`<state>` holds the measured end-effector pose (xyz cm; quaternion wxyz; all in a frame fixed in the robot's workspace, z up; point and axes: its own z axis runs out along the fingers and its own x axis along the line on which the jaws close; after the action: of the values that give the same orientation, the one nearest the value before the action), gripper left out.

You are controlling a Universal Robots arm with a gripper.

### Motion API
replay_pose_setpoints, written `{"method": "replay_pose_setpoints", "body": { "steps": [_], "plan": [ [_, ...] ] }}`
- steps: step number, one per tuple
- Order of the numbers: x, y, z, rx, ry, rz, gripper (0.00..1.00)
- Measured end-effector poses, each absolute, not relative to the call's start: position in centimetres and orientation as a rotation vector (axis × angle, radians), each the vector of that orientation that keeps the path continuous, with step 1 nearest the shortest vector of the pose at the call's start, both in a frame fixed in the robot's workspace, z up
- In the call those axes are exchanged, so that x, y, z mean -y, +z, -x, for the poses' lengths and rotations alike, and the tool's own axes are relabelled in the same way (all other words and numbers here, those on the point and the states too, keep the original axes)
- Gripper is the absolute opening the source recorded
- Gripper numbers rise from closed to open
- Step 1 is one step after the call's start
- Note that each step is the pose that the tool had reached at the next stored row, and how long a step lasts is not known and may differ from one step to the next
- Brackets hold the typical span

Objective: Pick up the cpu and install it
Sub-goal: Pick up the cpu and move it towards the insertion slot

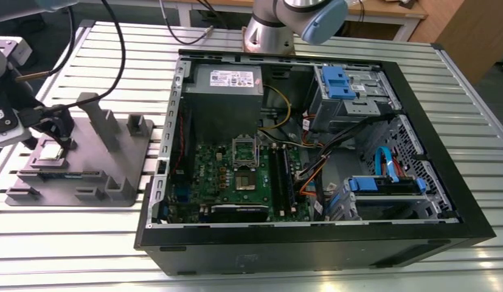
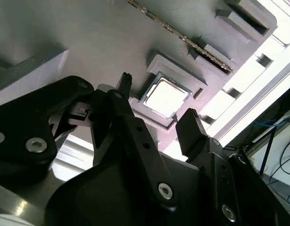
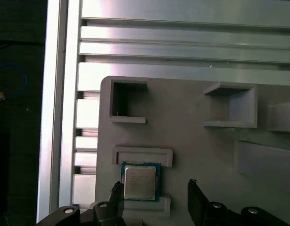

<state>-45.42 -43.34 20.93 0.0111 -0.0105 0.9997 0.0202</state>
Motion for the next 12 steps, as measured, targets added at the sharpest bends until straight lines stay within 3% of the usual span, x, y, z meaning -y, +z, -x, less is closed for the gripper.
{"method": "replay_pose_setpoints", "body": {
  "steps": [12],
  "plan": [
    [43.2, 19.4, 46.2, -3.119, 0.064, 0.039, 0.65]
  ]
}}
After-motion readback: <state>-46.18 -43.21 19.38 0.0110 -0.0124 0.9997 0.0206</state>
